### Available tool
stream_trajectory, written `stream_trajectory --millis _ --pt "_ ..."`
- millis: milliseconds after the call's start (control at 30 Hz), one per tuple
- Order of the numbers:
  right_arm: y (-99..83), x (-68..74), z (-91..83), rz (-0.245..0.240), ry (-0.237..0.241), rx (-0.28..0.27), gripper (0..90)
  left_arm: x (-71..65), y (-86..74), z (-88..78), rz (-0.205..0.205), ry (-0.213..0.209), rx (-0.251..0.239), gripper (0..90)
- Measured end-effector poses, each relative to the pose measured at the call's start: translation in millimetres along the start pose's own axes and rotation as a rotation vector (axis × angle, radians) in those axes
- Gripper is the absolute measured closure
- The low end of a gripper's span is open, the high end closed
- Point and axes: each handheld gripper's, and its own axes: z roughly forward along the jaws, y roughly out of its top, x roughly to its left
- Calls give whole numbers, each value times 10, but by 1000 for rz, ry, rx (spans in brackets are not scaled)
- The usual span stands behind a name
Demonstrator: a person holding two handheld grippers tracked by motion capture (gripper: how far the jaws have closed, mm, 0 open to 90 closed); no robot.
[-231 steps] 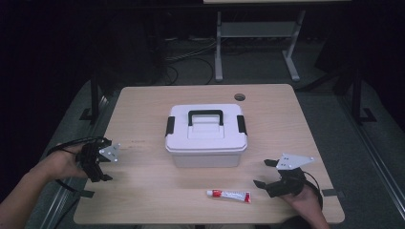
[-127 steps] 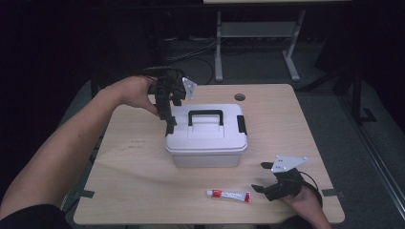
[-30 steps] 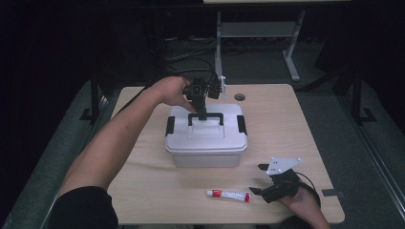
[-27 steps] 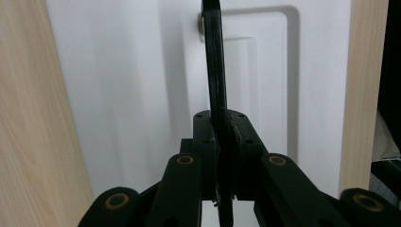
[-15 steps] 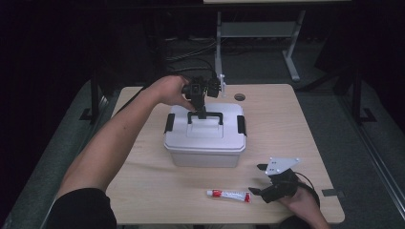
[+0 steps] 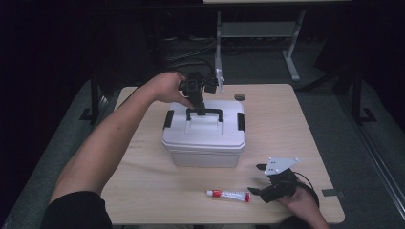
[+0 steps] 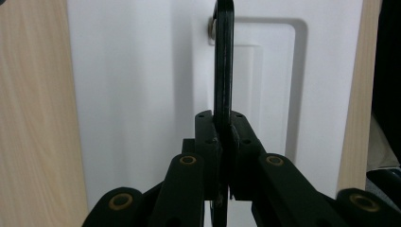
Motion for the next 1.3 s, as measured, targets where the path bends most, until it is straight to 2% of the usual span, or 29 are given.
stream_trajectory --millis 300,467,700,1000,1033,1300 --pt "-2 12 -8 -3 -2 -1 147 -113 -27 -200 0 26 -19 845" --pt "3 16 -11 -7 -5 0 147 -178 -105 -295 5 40 -9 845" --pt "10 23 6 -11 -7 6 147 -289 -240 -420 10 63 -23 845" --pt "10 23 7 -6 -9 3 147 -474 -478 -514 -2 69 -19 845" --pt "12 22 13 -5 -8 7 147 -533 -533 -526 2 69 -15 845" --pt "9 42 29 0 -7 8 147 -746 -762 -535 -4 69 -9 845"
